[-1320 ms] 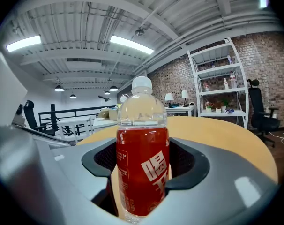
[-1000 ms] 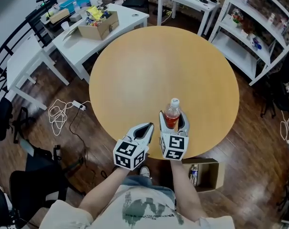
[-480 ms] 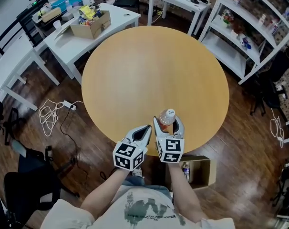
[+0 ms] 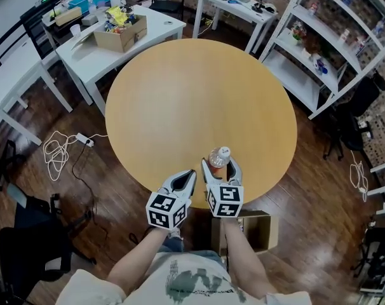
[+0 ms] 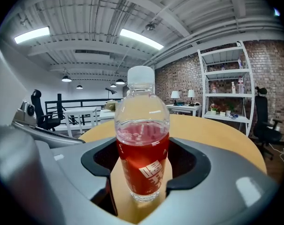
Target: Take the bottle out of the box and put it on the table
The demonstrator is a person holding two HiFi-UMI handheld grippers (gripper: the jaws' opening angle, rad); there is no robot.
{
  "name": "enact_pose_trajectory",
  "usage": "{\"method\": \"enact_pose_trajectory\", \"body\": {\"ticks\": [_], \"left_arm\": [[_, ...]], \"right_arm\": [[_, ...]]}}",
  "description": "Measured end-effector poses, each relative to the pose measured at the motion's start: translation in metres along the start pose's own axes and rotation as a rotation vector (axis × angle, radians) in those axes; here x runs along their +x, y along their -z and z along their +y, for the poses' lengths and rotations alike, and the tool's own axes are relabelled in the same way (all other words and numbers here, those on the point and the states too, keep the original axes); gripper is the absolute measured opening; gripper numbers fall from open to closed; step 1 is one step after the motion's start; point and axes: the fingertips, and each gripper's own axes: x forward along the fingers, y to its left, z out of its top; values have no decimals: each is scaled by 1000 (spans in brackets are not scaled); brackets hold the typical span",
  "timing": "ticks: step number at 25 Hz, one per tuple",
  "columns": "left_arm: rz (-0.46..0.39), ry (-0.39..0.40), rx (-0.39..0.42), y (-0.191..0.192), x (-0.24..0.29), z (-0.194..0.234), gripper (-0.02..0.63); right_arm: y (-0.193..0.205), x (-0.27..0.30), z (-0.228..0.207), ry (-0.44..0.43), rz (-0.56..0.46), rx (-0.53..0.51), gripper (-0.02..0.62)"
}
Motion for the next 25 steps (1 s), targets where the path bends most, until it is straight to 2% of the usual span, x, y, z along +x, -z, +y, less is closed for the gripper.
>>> {"method": "enact_pose_trajectory", "body": {"ticks": [6,12,18,22,25], "left_arm": [[-14,20,-62,-3,0,-2,0],[-21,44,-90,7,-8,-9,0],[-25,42,-84,16,-19,-16,0],[-20,66,-82,19,-28,-32,0],[-19,90,-63,21,-36,-52,0]], "right_arm": [[-8,-13,-1,9,41,-13,310],[2,-33,-3,20,61,67,283],[13,-59,9,4,85,33,179],[17,-88,14,-3,76,55,15],[20,-111,17,-14,53,95,0]]}}
